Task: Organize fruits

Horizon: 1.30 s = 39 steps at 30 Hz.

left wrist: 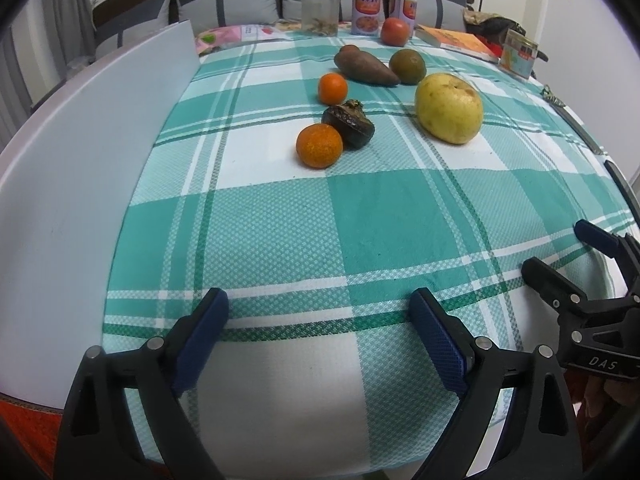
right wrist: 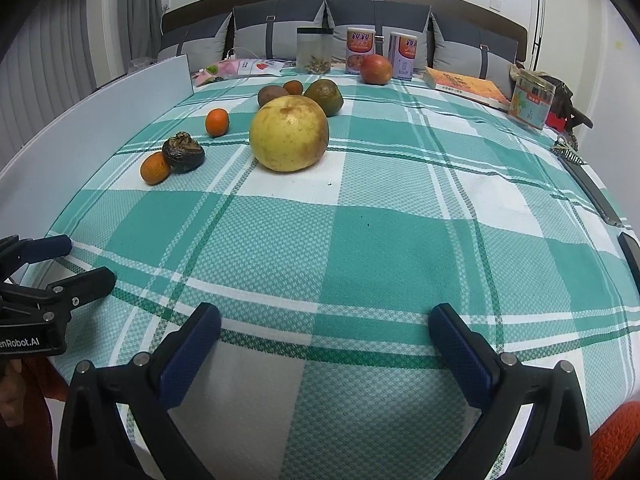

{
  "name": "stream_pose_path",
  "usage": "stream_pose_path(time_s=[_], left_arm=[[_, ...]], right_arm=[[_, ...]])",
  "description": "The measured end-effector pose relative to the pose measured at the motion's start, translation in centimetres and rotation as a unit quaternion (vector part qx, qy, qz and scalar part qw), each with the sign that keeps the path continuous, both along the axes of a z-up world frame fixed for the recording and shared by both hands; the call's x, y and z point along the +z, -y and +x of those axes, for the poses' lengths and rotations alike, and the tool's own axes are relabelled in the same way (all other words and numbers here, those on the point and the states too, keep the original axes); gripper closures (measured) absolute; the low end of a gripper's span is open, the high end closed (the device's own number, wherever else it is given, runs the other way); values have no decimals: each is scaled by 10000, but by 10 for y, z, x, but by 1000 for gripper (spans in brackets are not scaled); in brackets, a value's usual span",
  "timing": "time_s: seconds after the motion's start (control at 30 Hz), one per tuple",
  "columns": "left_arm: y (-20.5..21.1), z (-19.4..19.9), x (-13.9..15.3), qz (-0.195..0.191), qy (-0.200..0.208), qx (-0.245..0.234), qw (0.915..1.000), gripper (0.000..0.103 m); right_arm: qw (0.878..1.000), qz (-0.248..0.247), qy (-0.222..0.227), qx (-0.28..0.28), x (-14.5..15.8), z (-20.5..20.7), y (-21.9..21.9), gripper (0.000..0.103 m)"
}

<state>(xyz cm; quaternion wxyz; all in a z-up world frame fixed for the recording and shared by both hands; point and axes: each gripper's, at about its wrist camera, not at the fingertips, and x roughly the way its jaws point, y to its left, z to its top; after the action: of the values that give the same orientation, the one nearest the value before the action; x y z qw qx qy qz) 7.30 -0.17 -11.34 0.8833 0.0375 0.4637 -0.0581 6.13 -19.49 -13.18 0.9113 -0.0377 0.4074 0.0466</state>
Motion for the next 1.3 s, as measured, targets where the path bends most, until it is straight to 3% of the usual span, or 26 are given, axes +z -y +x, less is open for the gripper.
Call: stream_pose_path(time_s=[1.3], left_arm=[[-2,0,-1,41,-18,0,10000,5]], right_arm=[[10000,-2,-4,-2,0,-2,0,0]])
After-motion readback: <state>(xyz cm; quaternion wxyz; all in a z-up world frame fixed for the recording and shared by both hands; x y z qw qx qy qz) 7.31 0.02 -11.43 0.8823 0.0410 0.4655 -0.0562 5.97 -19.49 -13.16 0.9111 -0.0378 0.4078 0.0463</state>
